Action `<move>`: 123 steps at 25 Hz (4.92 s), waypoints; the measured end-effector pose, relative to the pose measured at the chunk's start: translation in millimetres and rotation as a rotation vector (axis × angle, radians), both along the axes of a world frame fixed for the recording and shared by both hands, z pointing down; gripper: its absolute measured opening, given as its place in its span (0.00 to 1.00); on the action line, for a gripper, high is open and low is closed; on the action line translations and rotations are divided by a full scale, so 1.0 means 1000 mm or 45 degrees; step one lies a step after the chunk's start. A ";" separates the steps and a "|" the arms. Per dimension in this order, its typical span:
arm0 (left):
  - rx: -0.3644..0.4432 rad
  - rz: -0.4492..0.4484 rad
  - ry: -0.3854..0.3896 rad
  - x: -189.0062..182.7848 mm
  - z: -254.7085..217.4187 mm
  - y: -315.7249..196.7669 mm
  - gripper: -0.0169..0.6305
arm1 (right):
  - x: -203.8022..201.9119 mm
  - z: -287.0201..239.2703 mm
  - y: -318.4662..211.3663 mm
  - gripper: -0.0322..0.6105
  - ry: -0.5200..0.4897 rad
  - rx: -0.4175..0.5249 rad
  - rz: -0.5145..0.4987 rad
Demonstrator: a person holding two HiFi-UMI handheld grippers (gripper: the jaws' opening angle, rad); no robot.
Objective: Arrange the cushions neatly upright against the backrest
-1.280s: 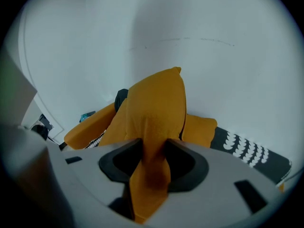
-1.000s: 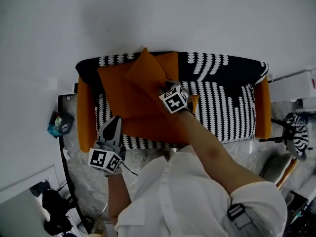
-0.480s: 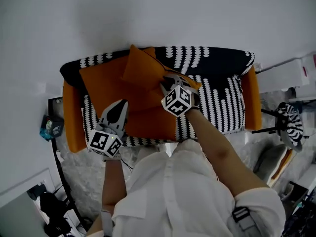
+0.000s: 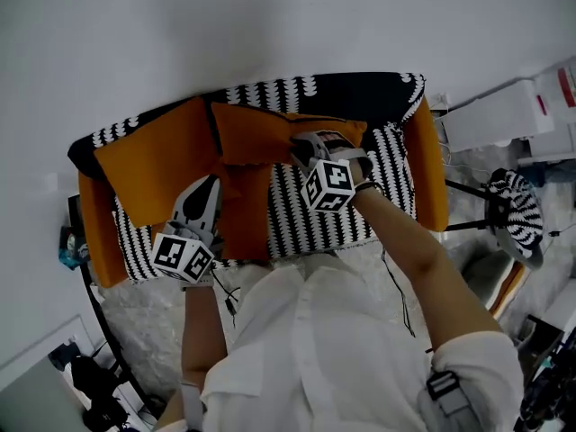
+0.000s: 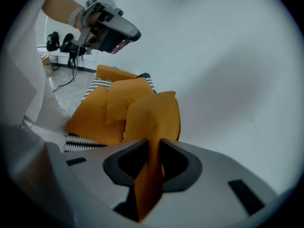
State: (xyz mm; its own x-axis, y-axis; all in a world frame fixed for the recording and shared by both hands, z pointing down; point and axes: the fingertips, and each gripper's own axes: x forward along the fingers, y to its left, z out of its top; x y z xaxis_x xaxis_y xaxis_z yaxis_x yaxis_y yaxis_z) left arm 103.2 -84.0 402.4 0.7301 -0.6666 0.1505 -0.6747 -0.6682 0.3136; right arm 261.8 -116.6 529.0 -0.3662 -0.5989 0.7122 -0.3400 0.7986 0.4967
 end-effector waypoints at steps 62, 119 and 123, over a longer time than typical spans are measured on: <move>-0.094 -0.363 -0.031 0.015 0.046 0.001 0.07 | 0.038 0.060 -0.025 0.37 -0.553 -0.602 0.111; -0.235 -0.676 0.028 -0.409 0.129 0.053 0.07 | -0.443 0.230 -0.137 0.59 0.516 -0.391 -0.423; -0.239 -0.654 0.025 -0.403 0.132 0.052 0.07 | -0.445 0.233 -0.138 0.36 0.537 -0.368 -0.414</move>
